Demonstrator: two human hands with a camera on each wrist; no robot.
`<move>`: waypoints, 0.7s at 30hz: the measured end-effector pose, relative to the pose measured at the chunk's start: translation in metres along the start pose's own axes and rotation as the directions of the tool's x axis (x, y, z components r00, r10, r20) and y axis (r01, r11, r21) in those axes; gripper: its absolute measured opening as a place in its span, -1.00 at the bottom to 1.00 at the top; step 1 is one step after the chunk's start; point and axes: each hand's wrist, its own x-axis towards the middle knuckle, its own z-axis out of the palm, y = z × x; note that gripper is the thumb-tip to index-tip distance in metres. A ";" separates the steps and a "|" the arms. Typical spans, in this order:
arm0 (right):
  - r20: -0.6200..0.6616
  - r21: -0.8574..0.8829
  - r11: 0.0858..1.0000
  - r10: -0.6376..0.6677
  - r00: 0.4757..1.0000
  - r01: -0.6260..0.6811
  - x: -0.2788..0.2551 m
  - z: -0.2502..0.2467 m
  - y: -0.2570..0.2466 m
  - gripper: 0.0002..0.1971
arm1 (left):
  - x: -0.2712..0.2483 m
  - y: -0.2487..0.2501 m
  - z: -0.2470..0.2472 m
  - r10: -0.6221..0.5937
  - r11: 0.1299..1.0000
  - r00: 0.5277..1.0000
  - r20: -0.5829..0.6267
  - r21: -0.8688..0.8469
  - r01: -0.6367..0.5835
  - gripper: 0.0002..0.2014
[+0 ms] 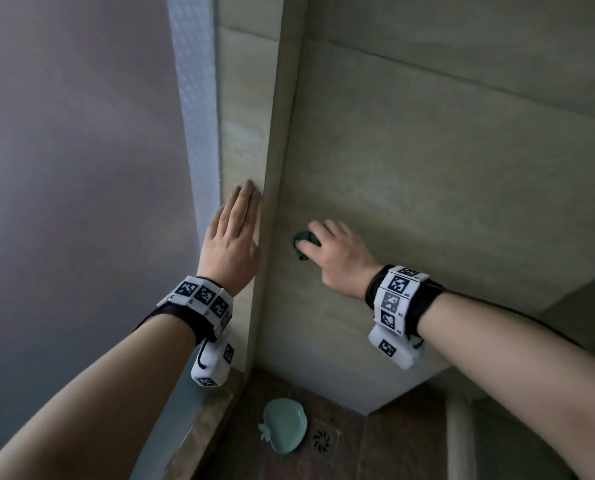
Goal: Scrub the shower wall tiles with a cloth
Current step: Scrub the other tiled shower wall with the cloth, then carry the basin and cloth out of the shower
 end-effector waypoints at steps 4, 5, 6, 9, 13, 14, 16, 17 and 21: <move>0.143 0.237 0.942 0.210 0.967 -0.240 -0.017 -0.050 0.004 -0.52 | 0.000 0.028 -0.036 -0.049 0.999 0.971 0.234 0.010 0.048 -0.14; 0.198 0.289 0.904 0.266 0.943 -0.316 -0.023 -0.059 0.004 -0.54 | 0.001 0.037 -0.041 -0.021 1.000 0.960 0.281 0.004 0.021 -0.18; 0.259 0.319 0.862 0.320 0.911 -0.394 -0.030 -0.067 0.005 -0.56 | 0.002 0.046 -0.044 -0.004 1.000 0.946 0.326 -0.010 0.008 -0.22; 0.448 0.366 0.732 0.403 0.798 -0.575 -0.057 -0.071 0.005 -0.58 | -0.002 0.073 -0.042 -0.028 0.995 0.884 0.466 -0.075 0.070 -0.31; 0.718 0.365 0.495 0.389 0.577 -0.789 -0.102 -0.040 0.002 -0.62 | -0.021 0.088 -0.013 -0.139 0.971 0.743 0.655 -0.058 0.233 -0.47; 0.773 0.347 0.434 0.370 0.515 -0.832 -0.115 -0.028 -0.002 -0.64 | -0.029 0.088 0.000 -0.176 0.961 0.685 0.707 -0.029 0.276 -0.49; 0.856 0.297 0.354 0.313 0.412 -0.887 -0.141 0.001 -0.010 -0.66 | -0.048 0.085 0.031 -0.243 0.936 0.540 0.806 0.049 0.349 -0.52; 0.889 0.270 0.319 0.281 0.363 -0.908 -0.155 0.016 -0.015 -0.69 | -0.060 0.083 0.047 -0.279 0.921 0.460 0.843 0.100 0.376 -0.54; 0.959 0.128 0.117 0.240 0.153 -0.985 -0.213 0.090 -0.042 -0.70 | -0.117 0.071 0.120 -0.386 0.843 0.207 0.899 0.253 0.474 -0.64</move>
